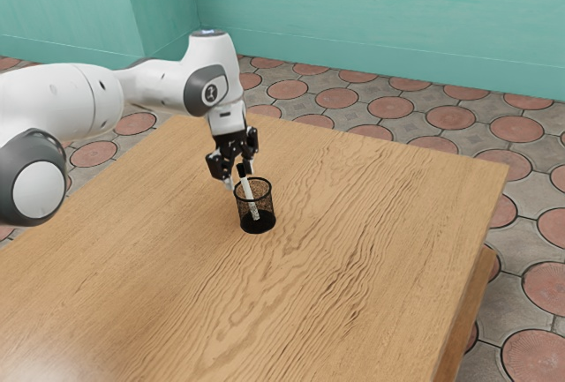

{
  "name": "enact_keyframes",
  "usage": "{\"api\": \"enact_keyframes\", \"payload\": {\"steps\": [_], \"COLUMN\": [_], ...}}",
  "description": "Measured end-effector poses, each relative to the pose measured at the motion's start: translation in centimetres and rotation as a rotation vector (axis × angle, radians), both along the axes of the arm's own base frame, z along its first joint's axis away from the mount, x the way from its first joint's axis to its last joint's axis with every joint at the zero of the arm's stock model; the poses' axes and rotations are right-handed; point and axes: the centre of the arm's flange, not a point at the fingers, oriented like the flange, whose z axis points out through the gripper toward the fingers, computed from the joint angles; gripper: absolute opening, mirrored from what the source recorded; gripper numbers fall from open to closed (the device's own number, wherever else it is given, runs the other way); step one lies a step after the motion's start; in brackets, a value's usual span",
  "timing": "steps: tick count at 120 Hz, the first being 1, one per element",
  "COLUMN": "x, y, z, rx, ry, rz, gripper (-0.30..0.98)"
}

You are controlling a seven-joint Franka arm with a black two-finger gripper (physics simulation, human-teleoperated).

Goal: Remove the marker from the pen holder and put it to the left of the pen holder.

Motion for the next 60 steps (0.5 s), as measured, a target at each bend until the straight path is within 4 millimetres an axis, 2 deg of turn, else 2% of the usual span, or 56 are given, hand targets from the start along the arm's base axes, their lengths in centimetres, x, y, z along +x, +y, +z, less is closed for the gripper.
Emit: {"api": "enact_keyframes", "payload": {"steps": [20, 60], "x": [0.08, 0.08], "y": [0.08, 0.19], "z": [0.14, 0.27], "rx": [0.002, 0.002], "ry": [-0.004, -0.005], "rz": [0.009, 0.025], "gripper": [0.36, 0.06]}}
